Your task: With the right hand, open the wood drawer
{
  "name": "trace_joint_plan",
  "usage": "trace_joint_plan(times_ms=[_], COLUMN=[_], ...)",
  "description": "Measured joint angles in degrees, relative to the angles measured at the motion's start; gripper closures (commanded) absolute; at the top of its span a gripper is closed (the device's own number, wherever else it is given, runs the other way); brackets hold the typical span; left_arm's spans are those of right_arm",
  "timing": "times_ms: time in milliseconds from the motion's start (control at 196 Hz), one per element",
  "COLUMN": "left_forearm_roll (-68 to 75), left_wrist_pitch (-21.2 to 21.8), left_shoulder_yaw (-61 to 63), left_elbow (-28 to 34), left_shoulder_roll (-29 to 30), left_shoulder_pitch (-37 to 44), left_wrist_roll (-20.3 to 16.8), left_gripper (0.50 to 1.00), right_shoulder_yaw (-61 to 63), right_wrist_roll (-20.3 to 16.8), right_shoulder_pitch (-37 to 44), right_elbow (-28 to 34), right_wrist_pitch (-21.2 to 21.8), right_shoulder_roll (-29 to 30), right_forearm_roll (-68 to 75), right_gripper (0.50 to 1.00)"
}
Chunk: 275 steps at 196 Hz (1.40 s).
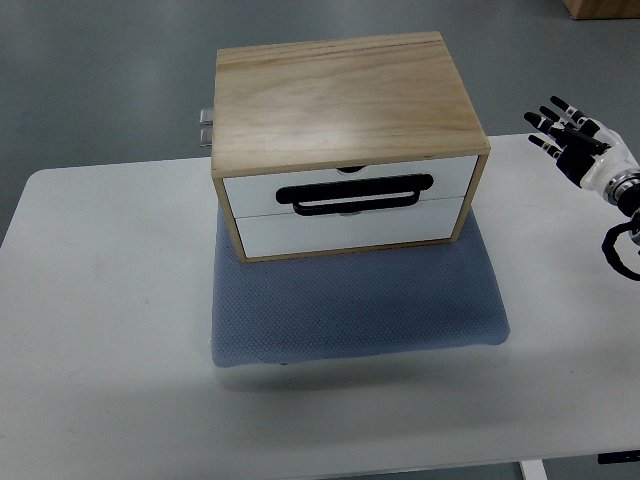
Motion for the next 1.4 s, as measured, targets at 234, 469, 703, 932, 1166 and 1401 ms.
trace_joint_plan(times_ms=[234, 469, 703, 932, 1166, 1401], left_forearm_roll=[0.00, 0.00, 0.00, 0.00, 0.00, 0.00], left_wrist_pitch=[0.04, 0.05, 0.05, 0.04, 0.04, 0.03], left_shoulder_yaw=[-0.05, -0.07, 0.01, -0.05, -0.05, -0.03], left_elbow=[0.06, 0.04, 0.18, 0.18, 0.18, 0.18], left_shoulder_roll=[0.00, 0.00, 0.00, 0.00, 0.00, 0.00], left_shoulder_pitch=[0.00, 0.04, 0.07, 0.04, 0.03, 0.05], left_wrist_roll=[0.00, 0.00, 0.00, 0.00, 0.00, 0.00], left_gripper=[0.500, 0.500, 0.500, 0.500, 0.500, 0.500], right_shoulder_yaw=[0.00, 0.00, 0.00, 0.06, 0.09, 0.09], right_wrist_roll=[0.00, 0.00, 0.00, 0.00, 0.00, 0.00], right_shoulder_pitch=[0.00, 0.00, 0.00, 0.01, 0.17, 0.17], right_elbow=[0.00, 0.00, 0.00, -0.06, -0.09, -0.17], right_wrist_pitch=[0.54, 0.64, 0.65, 0.65, 0.65, 0.65], right_shoulder_roll=[-0.03, -0.30, -0.35, -0.10, -0.04, -0.06], right_forearm_roll=[-0.02, -0.06, -0.01, 0.00, 0.22, 0.26], right_gripper=[0.556, 0.556, 0.556, 0.556, 0.556, 0.556])
